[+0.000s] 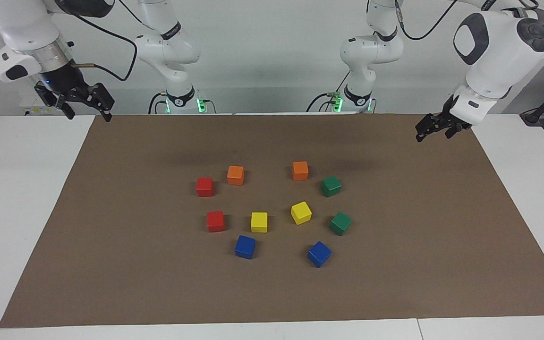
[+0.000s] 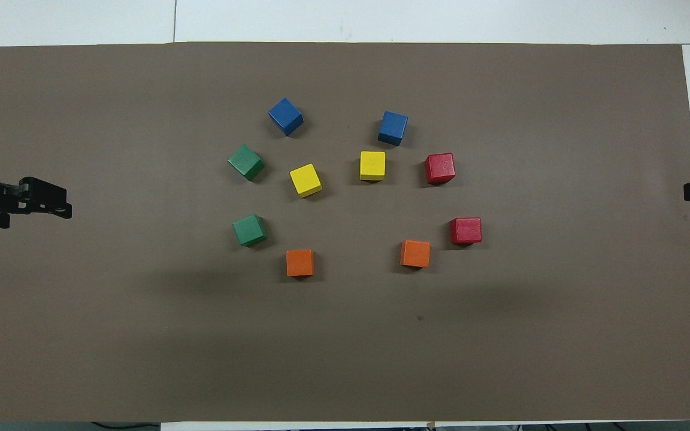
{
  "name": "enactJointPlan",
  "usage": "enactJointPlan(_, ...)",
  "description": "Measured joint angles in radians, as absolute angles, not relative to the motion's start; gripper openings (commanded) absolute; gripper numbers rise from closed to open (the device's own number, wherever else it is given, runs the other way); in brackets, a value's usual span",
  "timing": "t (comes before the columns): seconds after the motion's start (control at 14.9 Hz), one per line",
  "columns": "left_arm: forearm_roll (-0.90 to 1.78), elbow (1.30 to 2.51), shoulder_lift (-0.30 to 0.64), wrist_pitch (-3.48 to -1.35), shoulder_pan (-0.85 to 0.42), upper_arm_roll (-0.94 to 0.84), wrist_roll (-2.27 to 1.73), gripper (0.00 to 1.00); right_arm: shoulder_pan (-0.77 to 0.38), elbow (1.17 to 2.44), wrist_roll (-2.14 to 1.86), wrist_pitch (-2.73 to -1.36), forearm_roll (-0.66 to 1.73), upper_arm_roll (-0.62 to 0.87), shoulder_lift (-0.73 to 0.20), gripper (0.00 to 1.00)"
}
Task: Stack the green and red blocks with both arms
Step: 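Move the right gripper in toward the red block nearest the robot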
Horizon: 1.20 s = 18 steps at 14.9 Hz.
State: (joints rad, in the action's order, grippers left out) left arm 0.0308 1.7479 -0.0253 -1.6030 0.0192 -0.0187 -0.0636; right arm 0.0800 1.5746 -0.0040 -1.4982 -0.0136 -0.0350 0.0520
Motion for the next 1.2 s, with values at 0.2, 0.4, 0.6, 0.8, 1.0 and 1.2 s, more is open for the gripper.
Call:
enactJointPlan(0.2,0.031,1.748,-0.025,-1.603,0.019,-0.019,-0.064,1.00,0.081,1.577,-0.003,-1.498,-0.014,-0.035,0.052,1.00)
enactJointPlan(0.4,0.031,1.748,-0.025,-1.603,0.019,-0.019,-0.064,1.00,0.081,1.580,-0.003,-1.496,-0.014,-0.035,0.052,1.00)
enactJointPlan(0.6,0.031,1.748,-0.025,-1.603,0.019,-0.019,-0.064,1.00,0.077,1.585,-0.003,-1.495,-0.013,-0.033,0.052,1.00)
enactJointPlan(0.8,0.031,1.748,-0.025,-1.603,0.019,-0.019,-0.064,1.00,0.050,1.619,0.040,-1.504,-0.001,-0.013,0.054,1.00)
enactJointPlan(1.0,0.031,1.748,-0.025,-1.603,0.019,-0.019,-0.064,1.00,-0.055,1.708,0.187,-1.636,0.001,0.009,0.054,1.00)
enactJointPlan(1.2,0.031,1.748,-0.025,-1.603,0.019,-0.019,-0.064,1.00,-0.081,1.803,0.213,-1.764,0.001,0.013,0.048,1.00)
